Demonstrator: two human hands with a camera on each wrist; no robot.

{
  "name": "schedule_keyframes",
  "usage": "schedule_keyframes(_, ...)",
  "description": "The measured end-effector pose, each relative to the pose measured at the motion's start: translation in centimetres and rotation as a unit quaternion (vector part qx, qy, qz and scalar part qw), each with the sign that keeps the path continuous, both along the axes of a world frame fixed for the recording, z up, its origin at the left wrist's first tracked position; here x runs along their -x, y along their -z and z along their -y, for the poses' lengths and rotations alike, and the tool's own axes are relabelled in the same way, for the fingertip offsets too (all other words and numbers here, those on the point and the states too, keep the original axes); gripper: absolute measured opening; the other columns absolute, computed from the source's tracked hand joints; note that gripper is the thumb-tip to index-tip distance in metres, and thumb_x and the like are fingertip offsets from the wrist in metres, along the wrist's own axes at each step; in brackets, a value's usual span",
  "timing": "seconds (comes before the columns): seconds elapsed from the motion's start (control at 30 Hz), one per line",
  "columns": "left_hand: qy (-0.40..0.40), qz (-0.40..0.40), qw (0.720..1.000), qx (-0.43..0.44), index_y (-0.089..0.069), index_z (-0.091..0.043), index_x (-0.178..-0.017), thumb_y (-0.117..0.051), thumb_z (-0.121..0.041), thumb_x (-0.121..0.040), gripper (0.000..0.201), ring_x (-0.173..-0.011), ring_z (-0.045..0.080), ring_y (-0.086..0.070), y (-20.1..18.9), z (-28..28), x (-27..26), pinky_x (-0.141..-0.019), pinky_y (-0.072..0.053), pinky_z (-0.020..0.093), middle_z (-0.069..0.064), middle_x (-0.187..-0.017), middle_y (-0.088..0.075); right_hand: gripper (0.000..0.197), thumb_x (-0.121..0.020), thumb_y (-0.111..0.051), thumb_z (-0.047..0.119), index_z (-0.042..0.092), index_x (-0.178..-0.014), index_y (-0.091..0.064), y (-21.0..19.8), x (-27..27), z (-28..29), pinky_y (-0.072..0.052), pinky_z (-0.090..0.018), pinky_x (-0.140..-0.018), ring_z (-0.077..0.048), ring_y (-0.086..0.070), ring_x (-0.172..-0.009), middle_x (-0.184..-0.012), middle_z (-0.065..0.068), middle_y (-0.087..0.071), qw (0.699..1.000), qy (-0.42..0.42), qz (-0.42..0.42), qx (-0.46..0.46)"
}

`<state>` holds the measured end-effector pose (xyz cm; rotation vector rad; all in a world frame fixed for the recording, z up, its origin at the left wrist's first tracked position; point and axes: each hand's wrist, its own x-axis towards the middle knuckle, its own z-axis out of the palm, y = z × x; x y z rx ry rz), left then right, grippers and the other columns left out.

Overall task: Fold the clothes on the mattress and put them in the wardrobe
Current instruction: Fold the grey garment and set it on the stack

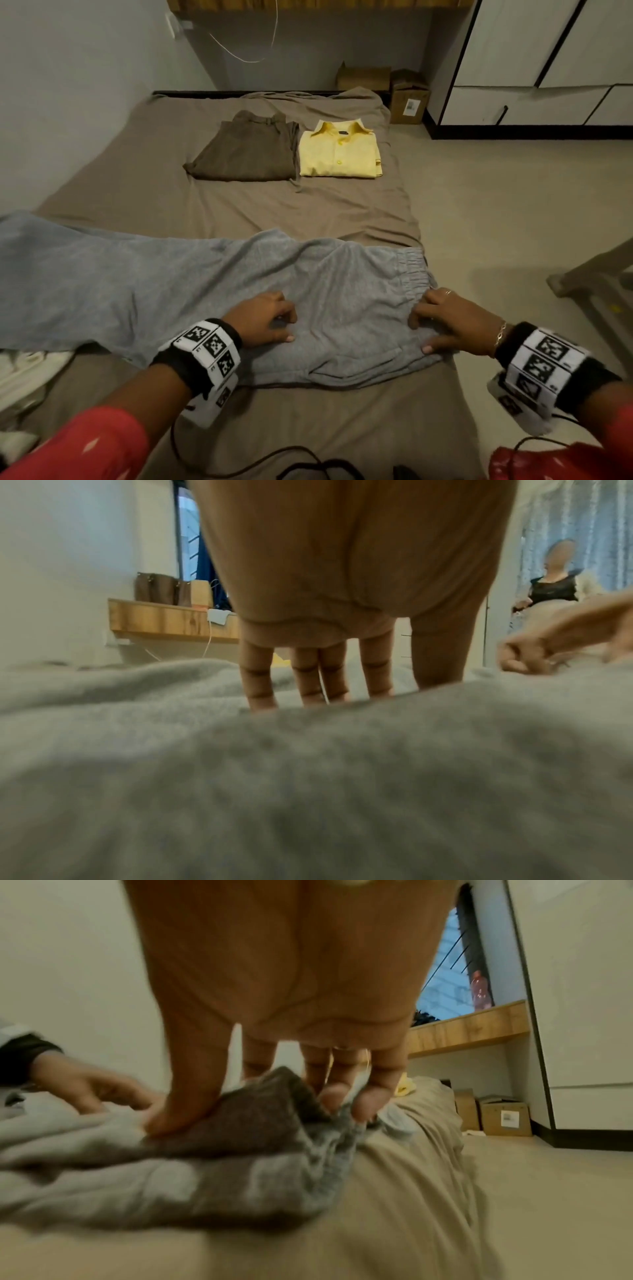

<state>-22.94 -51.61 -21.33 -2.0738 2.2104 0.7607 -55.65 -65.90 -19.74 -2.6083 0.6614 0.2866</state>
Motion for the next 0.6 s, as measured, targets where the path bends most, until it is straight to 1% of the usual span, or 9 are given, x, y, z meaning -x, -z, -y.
schedule_keyframes(0.07,-0.027,-0.004,1.0,0.012,-0.059,-0.016,-0.113,-0.064,-0.039,-0.084,0.037,-0.1,0.009,-0.043,0.3,-0.7,-0.7,-0.084,-0.037,0.021,-0.004,-0.106,-0.044,0.08,-0.057,-0.028,0.092,0.031,-0.095,-0.061,0.2,0.6,-0.3,-0.03,-0.021,-0.077,-0.012,-0.038,-0.087,-0.093,0.004,-0.043,0.999,0.037,0.034,-0.008)
schedule_keyframes(0.13,-0.068,-0.004,0.998,0.017,-0.06,-0.017,-0.11,-0.064,-0.051,-0.078,0.047,-0.102,0.014,-0.046,0.3,-1.5,-1.8,-0.089,-0.041,0.026,-0.004,-0.104,-0.044,0.069,-0.057,-0.041,0.089,0.031,-0.09,-0.06,0.1,0.7,-1.0,-0.04,-0.019,-0.08,-0.011,-0.047,-0.089,-0.095,0.0,-0.05,0.979,0.165,0.107,-0.057)
schedule_keyframes(0.17,-0.092,-0.005,0.996,0.018,-0.06,-0.018,-0.11,-0.06,-0.061,-0.07,0.059,-0.104,0.017,-0.047,0.3,-1.9,-2.3,-0.091,-0.042,0.03,-0.002,-0.106,-0.045,0.059,-0.065,-0.052,0.079,0.026,-0.089,-0.06,0.3,0.5,-1.2,-0.046,-0.026,-0.078,-0.015,-0.052,-0.087,-0.094,-0.005,-0.054,0.943,0.273,0.158,-0.11)
schedule_keyframes(0.23,-0.131,0.0,0.991,0.022,-0.054,-0.021,-0.119,-0.046,-0.076,-0.054,0.086,-0.113,0.02,-0.045,0.4,-2.7,-3.1,-0.095,-0.042,0.034,0.002,-0.119,-0.045,0.04,-0.082,-0.06,0.05,0.011,-0.088,-0.058,0.9,-0.2,-1.3,-0.051,-0.037,-0.07,-0.024,-0.058,-0.078,-0.089,-0.013,-0.061,0.845,0.455,0.171,-0.222)
schedule_keyframes(0.27,-0.143,0.014,0.989,0.018,-0.048,-0.022,-0.127,-0.042,-0.08,-0.051,0.096,-0.121,0.022,-0.041,0.5,-2.9,-3.3,-0.099,-0.04,0.038,0.003,-0.13,-0.041,0.037,-0.084,-0.06,0.044,0.007,-0.085,-0.059,1.0,-0.6,-1.5,-0.052,-0.036,-0.069,-0.025,-0.06,-0.075,-0.087,-0.014,-0.064,0.828,0.483,0.146,-0.246)
schedule_keyframes(0.33,-0.158,0.05,0.986,-0.011,-0.028,-0.024,-0.143,-0.049,-0.077,-0.064,0.097,-0.139,0.023,-0.023,0.8,-3.2,-3.5,-0.108,-0.03,0.047,0.005,-0.151,-0.022,0.032,-0.083,-0.065,0.035,0.004,-0.079,-0.062,1.1,-1.4,-1.8,-0.054,-0.026,-0.064,-0.02,-0.066,-0.064,-0.083,-0.015,-0.067,0.805,0.499,0.147,-0.285)
schedule_keyframes(0.4,-0.164,0.071,0.983,-0.038,-0.014,-0.026,-0.148,-0.052,-0.062,-0.082,0.083,-0.144,0.021,-0.006,0.9,-3.5,-2.9,-0.112,-0.021,0.051,0.003,-0.157,-0.004,0.019,-0.082,-0.068,0.02,0.002,-0.08,-0.062,0.7,-1.9,-1.9,-0.052,-0.019,-0.051,-0.016,-0.064,-0.054,-0.076,-0.012,-0.065,0.79,0.499,0.175,-0.31)
schedule_keyframes(0.5,-0.165,0.077,0.981,-0.064,-0.007,-0.029,-0.149,-0.045,-0.055,-0.089,0.075,-0.145,0.022,0.001,0.7,-3.9,-1.7,-0.114,-0.016,0.052,0.003,-0.158,0.004,0.011,-0.081,-0.067,0.008,0.002,-0.09,-0.064,-0.5,-1.4,-1.4,-0.054,-0.028,-0.063,-0.022,-0.064,-0.064,-0.073,-0.008,-0.069,0.791,0.482,0.223,-0.303)
schedule_keyframes(0.6,-0.146,0.081,0.983,-0.073,-0.003,-0.029,-0.149,-0.04,-0.056,-0.092,0.073,-0.145,0.022,0.001,0.3,-3.8,0.0,-0.114,-0.012,0.053,0.002,-0.158,0.007,0.009,-0.081,-0.066,0.004,0.003,-0.089,-0.066,-2.1,1.2,0.0,-0.055,-0.028,-0.063,-0.021,-0.067,-0.062,-0.067,-0.003,-0.071,0.801,0.473,0.247,-0.27)
